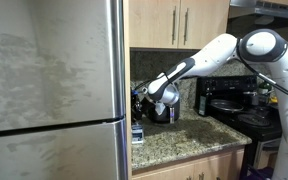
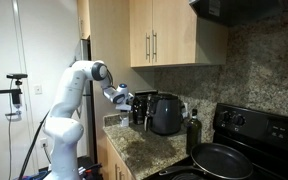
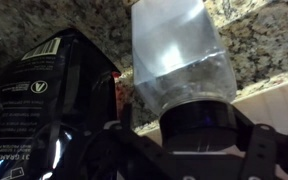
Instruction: Move the salt cellar to the right side of the counter
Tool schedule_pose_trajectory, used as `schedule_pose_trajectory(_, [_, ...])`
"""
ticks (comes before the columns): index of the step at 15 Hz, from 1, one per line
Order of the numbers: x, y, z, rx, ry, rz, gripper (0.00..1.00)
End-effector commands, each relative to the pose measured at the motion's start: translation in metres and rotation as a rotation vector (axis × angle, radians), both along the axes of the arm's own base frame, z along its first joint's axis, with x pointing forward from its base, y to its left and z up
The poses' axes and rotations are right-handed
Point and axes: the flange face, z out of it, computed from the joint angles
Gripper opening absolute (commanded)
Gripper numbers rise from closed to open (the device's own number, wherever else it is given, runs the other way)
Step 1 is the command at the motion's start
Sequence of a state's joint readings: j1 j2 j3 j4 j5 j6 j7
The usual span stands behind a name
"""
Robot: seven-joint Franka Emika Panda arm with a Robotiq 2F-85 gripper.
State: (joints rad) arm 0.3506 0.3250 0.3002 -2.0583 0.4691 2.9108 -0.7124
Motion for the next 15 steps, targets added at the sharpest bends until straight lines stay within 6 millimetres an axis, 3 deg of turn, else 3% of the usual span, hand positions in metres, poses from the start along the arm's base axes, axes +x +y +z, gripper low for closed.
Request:
schedule_pose_trajectory(1, [0.003,0.003,0.0,-0.003,0.017,0.018,0.61])
schedule_pose_trajectory(4, [0.003,0.004,0.003,-0.002,0.015,0.02,0.39])
schedule_pose_trajectory(11, [0.008,-0.002,0.013,-0.075,-0.05,0.02,0.37])
schedule_pose_trajectory(12, [-0.016,-0.022,0.066,-0.07,-0.056,0.012,0.37])
schedule_pose_trajectory(13, [-0.016,-0.026,0.069,-0.065,-0.061,-0.011,0.37])
schedule_pose_trajectory(15, [-0.019,-0.045,0.096,-0.039,-0.07,-0.076,0.37])
